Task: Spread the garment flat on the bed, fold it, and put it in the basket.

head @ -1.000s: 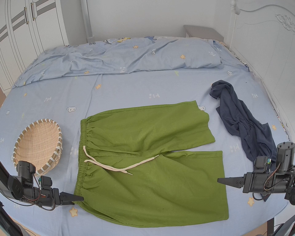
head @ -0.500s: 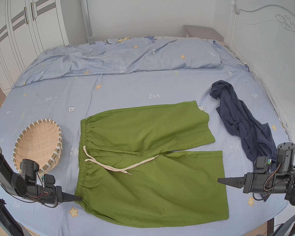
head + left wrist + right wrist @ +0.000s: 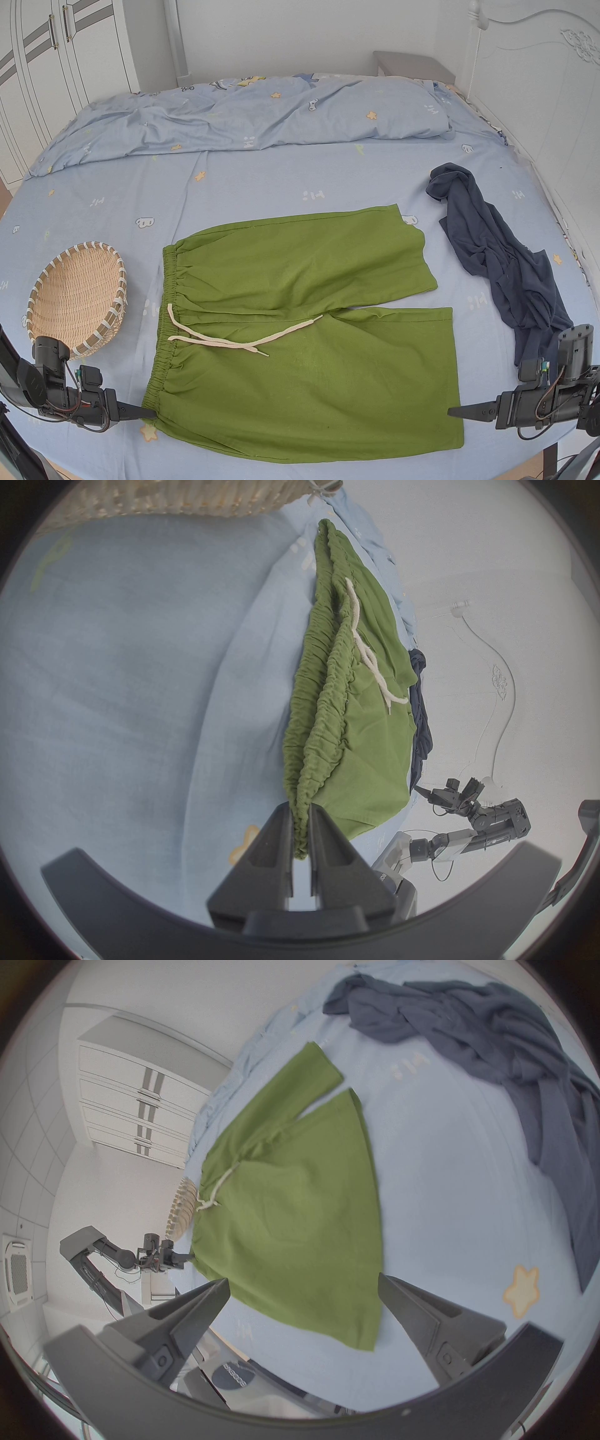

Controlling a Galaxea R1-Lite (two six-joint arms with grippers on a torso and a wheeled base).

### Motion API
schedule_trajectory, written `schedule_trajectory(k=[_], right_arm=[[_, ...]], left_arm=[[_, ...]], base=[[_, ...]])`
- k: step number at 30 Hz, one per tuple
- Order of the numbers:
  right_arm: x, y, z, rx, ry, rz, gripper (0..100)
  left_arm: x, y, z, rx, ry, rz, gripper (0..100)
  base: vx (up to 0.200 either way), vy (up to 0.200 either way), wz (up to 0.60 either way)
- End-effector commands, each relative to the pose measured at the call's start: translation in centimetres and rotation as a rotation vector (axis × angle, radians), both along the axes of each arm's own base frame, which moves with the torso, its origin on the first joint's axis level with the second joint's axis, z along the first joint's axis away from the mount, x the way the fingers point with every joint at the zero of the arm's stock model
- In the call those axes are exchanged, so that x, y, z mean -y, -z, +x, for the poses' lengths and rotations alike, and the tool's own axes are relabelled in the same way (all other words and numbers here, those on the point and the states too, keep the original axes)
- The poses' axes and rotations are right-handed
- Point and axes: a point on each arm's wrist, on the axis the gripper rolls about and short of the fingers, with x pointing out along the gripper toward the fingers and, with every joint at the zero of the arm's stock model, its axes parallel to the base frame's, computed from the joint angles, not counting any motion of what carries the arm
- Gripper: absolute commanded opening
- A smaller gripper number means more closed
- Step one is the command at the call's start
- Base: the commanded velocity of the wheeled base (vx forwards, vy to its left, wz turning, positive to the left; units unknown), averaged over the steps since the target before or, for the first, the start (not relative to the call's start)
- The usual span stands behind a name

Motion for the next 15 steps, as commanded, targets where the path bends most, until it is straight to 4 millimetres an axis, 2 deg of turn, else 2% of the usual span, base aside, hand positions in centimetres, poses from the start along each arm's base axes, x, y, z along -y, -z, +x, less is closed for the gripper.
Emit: schedule_trajectory(k=[1,7,15], right_arm=[[0.3,1.9,-0.8,-0.123,-0.015,-0.030,100],[0.1,3.4,-0.3,-0.216,-0.028,-0.047,100],[0.0,3.9,-0.2,-0.239,-0.079,-0.028,100]], left_arm=[[-0.4,0.3,-1.0,-0.004,-0.014,0.007,0],[-0.3,0.4,-1.0,-0.007,-0.009,0.006,0],[-0.3,0.4,-0.9,-0.004,-0.009,0.009,0]], base=[[0.000,0.000,0.00],[0.000,0.000,0.00],[0.000,0.000,0.00]])
